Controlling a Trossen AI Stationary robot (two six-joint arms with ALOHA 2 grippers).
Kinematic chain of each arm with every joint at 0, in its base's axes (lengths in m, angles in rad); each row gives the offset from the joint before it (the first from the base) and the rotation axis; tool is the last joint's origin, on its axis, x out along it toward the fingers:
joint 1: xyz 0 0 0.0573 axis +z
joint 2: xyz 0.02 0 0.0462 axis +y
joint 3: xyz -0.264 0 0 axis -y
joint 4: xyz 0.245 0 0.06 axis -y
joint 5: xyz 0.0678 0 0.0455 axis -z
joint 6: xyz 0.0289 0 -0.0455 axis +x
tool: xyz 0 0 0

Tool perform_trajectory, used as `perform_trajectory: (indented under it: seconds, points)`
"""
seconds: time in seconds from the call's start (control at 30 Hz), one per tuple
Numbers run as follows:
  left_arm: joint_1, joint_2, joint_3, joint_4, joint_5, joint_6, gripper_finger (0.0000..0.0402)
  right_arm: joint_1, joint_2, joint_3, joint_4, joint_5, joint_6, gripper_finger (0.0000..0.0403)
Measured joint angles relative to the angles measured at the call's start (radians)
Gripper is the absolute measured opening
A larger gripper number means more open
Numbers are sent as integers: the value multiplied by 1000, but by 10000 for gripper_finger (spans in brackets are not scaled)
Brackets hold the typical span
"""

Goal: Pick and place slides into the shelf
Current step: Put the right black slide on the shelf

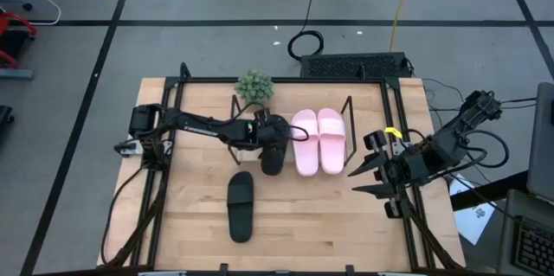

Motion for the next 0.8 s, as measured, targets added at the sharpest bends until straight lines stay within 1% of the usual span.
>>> perform_trajectory:
  seconds: [0.2, 0.3, 0.53, 0.63, 0.8]
  points:
    - [6, 0, 38, -33, 10, -8, 86, 0, 0, 0, -5, 0, 8, 111]
    - [13, 0, 38, -20, 43, -20, 86, 0, 0, 0, -5, 0, 8, 111]
    - [22, 0, 31, -17, 50, -53, 87, 2, 2, 0, -6, -2, 28, 111]
    - [29, 0, 31, -13, 59, -78, 102, 2, 3, 0, -11, -3, 30, 111]
    - [40, 0, 31, -4, 60, -113, 151, 2, 3, 0, -14, -3, 31, 111]
